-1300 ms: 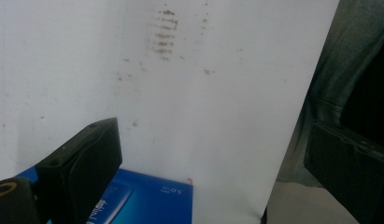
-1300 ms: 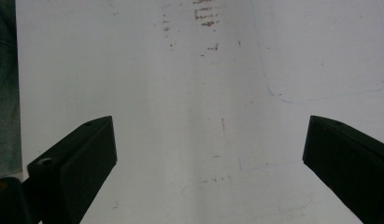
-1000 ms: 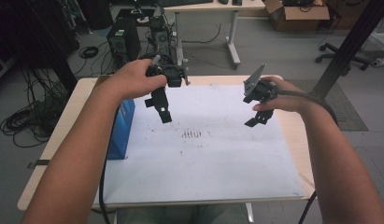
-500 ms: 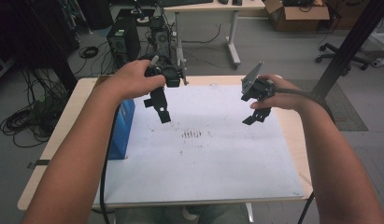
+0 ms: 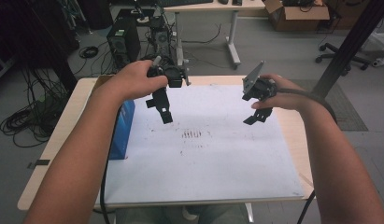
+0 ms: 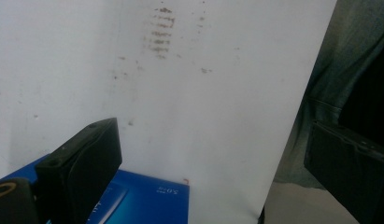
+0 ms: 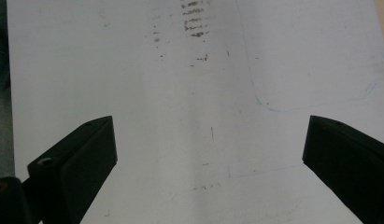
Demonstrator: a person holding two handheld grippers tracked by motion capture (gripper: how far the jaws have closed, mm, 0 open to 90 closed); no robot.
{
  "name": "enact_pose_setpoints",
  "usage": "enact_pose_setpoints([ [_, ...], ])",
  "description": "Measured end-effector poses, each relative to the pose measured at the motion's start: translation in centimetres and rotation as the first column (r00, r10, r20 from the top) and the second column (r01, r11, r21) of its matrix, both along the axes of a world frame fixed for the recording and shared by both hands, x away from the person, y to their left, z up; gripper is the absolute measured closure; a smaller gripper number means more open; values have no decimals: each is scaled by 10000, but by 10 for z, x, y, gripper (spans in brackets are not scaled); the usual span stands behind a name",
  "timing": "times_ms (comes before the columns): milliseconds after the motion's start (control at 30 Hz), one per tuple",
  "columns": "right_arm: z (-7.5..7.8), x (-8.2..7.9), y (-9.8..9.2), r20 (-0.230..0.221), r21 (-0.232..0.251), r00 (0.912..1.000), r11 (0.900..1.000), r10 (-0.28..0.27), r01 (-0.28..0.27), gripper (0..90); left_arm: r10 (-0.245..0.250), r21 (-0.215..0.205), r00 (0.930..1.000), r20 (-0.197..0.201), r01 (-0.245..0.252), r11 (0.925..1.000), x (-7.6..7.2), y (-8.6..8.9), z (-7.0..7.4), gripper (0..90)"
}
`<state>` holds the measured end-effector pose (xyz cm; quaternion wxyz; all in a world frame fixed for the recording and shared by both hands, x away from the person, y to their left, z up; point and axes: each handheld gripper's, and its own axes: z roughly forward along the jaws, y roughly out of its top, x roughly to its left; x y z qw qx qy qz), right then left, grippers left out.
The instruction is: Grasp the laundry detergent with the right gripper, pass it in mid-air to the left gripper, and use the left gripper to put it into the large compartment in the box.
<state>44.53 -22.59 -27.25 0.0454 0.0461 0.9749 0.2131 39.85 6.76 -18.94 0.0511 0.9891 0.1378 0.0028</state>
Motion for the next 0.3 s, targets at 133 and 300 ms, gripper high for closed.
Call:
enact_pose_setpoints([
  [133, 0, -1, -1, 12, 13, 10000, 10000, -10, 10, 30, 34, 27, 10000, 37, -34, 10000, 0, -1, 0, 47],
  [300, 3, -3, 0, 66, 198, 10000, 9998, 56, -58, 31, 160, -32, 9999, -25, -160, 9999, 3, -1, -1, 48],
])
